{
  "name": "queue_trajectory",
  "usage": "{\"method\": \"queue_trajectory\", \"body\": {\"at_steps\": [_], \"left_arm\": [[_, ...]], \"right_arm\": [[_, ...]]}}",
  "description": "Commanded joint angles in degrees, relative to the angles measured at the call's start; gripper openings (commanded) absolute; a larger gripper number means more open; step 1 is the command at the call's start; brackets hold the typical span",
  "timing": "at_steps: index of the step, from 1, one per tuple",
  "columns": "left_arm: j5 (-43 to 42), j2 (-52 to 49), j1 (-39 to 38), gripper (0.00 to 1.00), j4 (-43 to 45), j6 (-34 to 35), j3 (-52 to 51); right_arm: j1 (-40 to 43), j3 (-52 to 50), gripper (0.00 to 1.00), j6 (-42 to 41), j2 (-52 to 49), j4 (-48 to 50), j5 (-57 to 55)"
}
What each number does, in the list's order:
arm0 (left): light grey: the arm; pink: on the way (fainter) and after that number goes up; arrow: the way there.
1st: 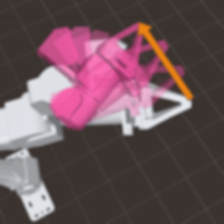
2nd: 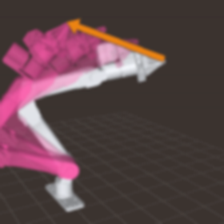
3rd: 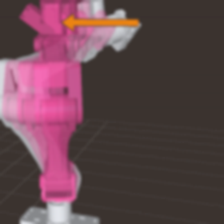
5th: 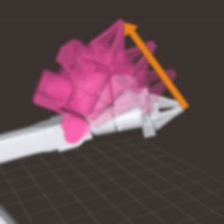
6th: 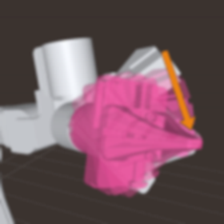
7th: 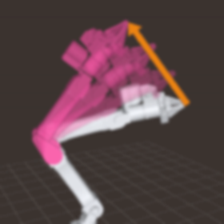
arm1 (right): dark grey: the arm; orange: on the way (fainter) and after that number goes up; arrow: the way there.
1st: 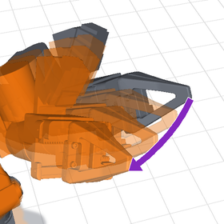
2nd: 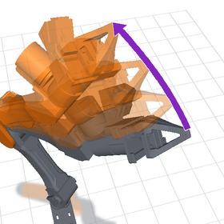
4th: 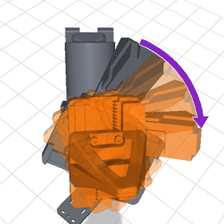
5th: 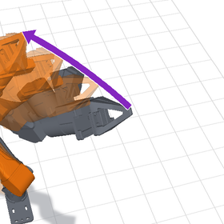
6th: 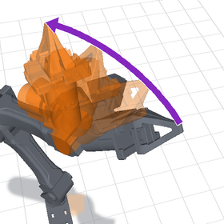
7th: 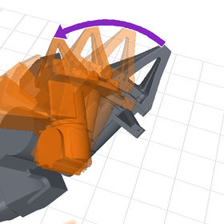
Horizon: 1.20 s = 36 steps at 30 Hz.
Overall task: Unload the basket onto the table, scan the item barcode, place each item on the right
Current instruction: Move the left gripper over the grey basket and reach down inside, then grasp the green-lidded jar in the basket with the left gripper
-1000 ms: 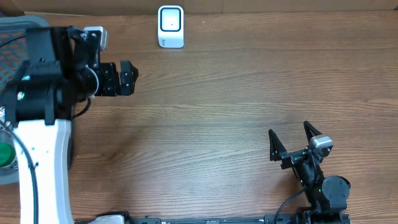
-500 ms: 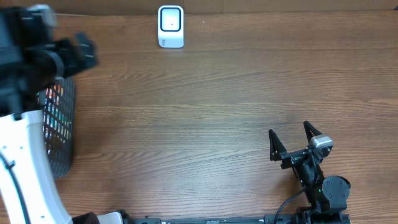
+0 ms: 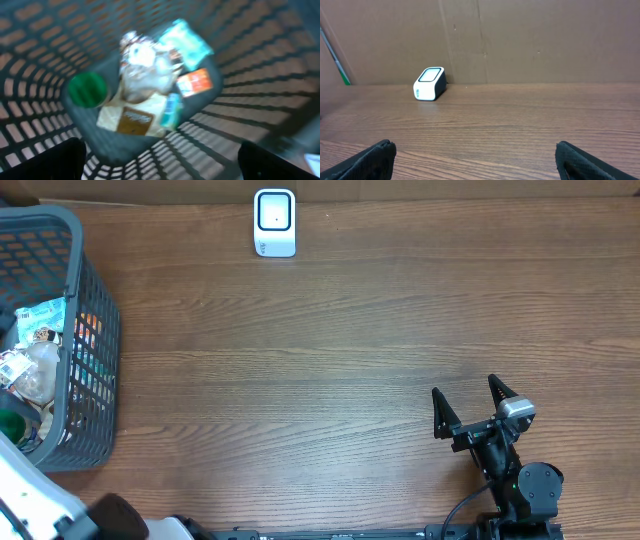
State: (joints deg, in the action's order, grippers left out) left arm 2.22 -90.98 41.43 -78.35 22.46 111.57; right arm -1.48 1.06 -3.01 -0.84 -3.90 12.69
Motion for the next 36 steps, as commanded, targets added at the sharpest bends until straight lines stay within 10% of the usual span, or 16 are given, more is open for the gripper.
{"method": "queue_trajectory", "body": {"at_steps": [1, 36], "left_arm": [[2.0, -2.7, 1.8, 1.0, 0.9, 1.8, -4.4], [13.8, -5.3, 6.7, 0.99, 14.8, -3.7, -21.1]], "right_arm": [[0.3, -0.6, 1.0, -0.2, 0.7, 0.3, 0.0], [0.3, -0.6, 1.0, -0.2, 0.7, 0.3, 0.0]]}}
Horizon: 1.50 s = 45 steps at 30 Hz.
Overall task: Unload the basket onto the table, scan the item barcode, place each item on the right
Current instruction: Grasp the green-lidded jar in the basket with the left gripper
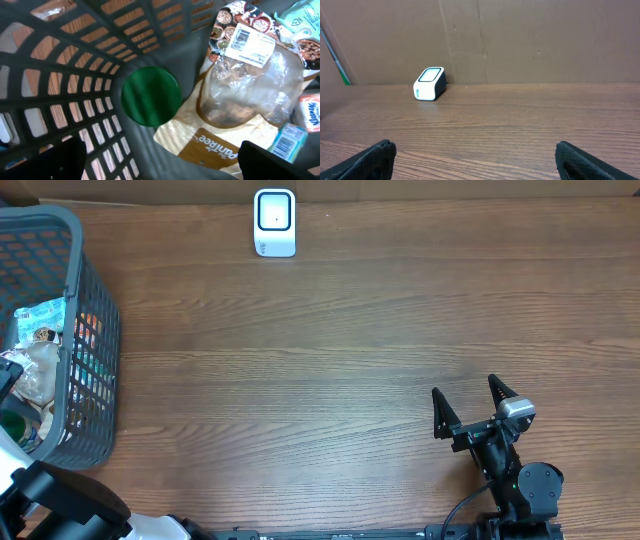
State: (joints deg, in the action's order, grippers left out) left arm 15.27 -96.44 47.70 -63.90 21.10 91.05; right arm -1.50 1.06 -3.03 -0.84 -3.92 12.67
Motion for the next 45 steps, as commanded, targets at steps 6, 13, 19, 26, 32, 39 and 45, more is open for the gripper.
{"method": "queue_trajectory", "body": {"at_steps": [6, 13, 19, 26, 32, 39, 45], "left_arm": [[0.8, 0.2, 0.4, 1.0, 0.9, -2.5, -0.6], [0.8, 0.2, 0.4, 1.0, 1.2, -3.2, -0.6], [0.8, 0.2, 0.4, 1.0, 2.1, -4.3, -0.6], [0.8, -0.3, 0.5, 1.0, 3.1, -6.3, -1.1], [0.8, -2.6, 1.2, 0.99, 3.1, -7.0, -1.8], [0.7, -5.0, 2.1, 0.92, 2.9, -7.6, -1.8], [-2.0, -5.3, 3.9, 0.94, 3.1, -7.8, -1.8]], "right_arm": [[0.3, -0.6, 1.0, -0.2, 0.7, 0.3, 0.1], [0.3, -0.6, 1.0, -0.1, 0.7, 0.3, 0.1], [0.3, -0.6, 1.0, -0.2, 0.7, 0.3, 0.1], [0.3, -0.6, 1.0, -0.2, 0.7, 0.3, 0.1], [0.3, -0.6, 1.0, -0.2, 0.7, 0.3, 0.1], [0.3, -0.6, 1.0, -0.2, 0.7, 0.3, 0.1], [0.3, -0.6, 1.0, -0.2, 0.7, 0.3, 0.1]]}}
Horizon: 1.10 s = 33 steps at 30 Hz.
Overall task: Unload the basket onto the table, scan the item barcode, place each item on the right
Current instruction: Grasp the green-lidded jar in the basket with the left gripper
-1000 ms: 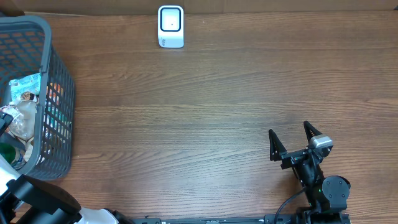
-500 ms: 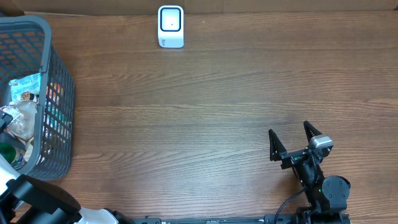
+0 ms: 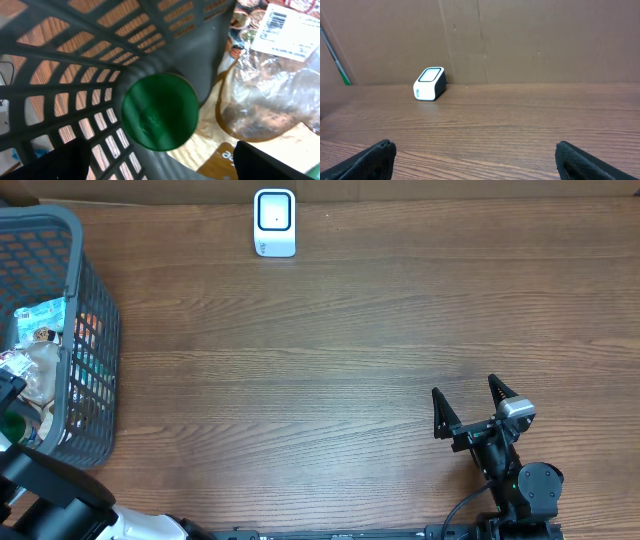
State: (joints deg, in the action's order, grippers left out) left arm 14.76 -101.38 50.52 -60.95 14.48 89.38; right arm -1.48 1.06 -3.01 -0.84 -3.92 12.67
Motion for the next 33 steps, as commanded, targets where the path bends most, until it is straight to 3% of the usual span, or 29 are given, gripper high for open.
{"method": "queue_trajectory", "body": {"at_steps": [1, 22, 33], "left_arm": [[-1.6, -0.3, 1.4, 0.95, 0.1, -1.2, -0.2], [-4.1, -0.5, 4.0, 0.97, 4.3, -3.0, -4.7], [-5.3, -0.5, 3.9, 0.98, 11.6, -3.0, -12.2]], "right_arm": [[0.3, -0.6, 1.0, -0.2, 0.7, 0.3, 0.1], [0.3, -0.6, 1.0, -0.2, 0.7, 0.3, 0.1], [0.3, -0.6, 1.0, -0.2, 0.7, 0.3, 0.1]]}}
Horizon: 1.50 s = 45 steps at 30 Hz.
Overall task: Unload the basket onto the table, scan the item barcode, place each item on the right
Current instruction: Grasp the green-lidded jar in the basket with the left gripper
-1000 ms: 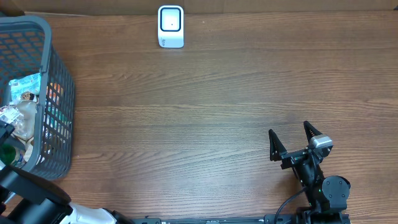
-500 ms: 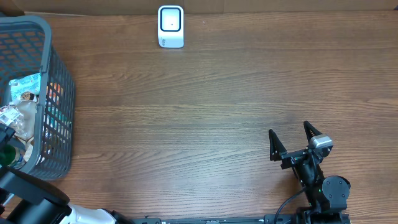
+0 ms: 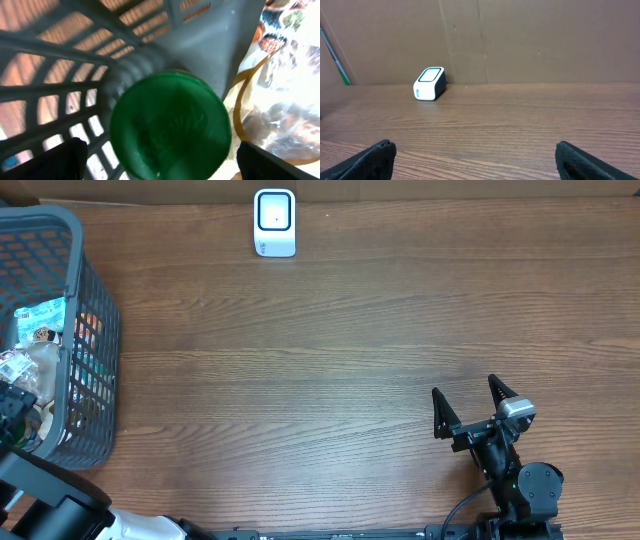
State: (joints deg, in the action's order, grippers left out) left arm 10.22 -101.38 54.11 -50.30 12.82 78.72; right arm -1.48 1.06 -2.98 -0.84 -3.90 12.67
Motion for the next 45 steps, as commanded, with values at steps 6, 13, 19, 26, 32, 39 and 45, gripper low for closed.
{"method": "queue_trajectory", "body": {"at_steps": [6, 13, 19, 26, 32, 39, 45], "left_arm": [[-2.4, -0.5, 0.3, 0.99, 3.8, -1.3, -2.2], [-2.8, -0.5, 0.3, 0.99, 7.3, -1.3, -4.7], [-3.1, -0.5, 0.3, 0.95, 9.3, -1.2, -4.8], [-3.5, -0.5, 0.3, 0.68, 10.2, -1.2, -4.8], [-4.4, -0.5, 0.3, 0.61, 9.6, -1.2, -4.7], [-5.4, -0.1, 0.2, 0.52, 6.9, -1.0, -1.8], [-13.3, -0.1, 0.2, 0.49, -0.7, -1.0, 7.9]], "right_arm": [[0.3, -0.6, 1.0, -0.2, 0.7, 0.3, 0.1], [0.3, -0.6, 1.0, -0.2, 0.7, 0.3, 0.1], [0.3, -0.6, 1.0, -0.2, 0.7, 0.3, 0.1], [0.3, -0.6, 1.0, -0.2, 0.7, 0.3, 0.1], [0.3, -0.6, 1.0, -0.2, 0.7, 0.3, 0.1], [0.3, -0.6, 1.0, -0.2, 0.7, 0.3, 0.1], [0.3, -0.6, 1.0, -0.2, 0.7, 0.3, 0.1]]}}
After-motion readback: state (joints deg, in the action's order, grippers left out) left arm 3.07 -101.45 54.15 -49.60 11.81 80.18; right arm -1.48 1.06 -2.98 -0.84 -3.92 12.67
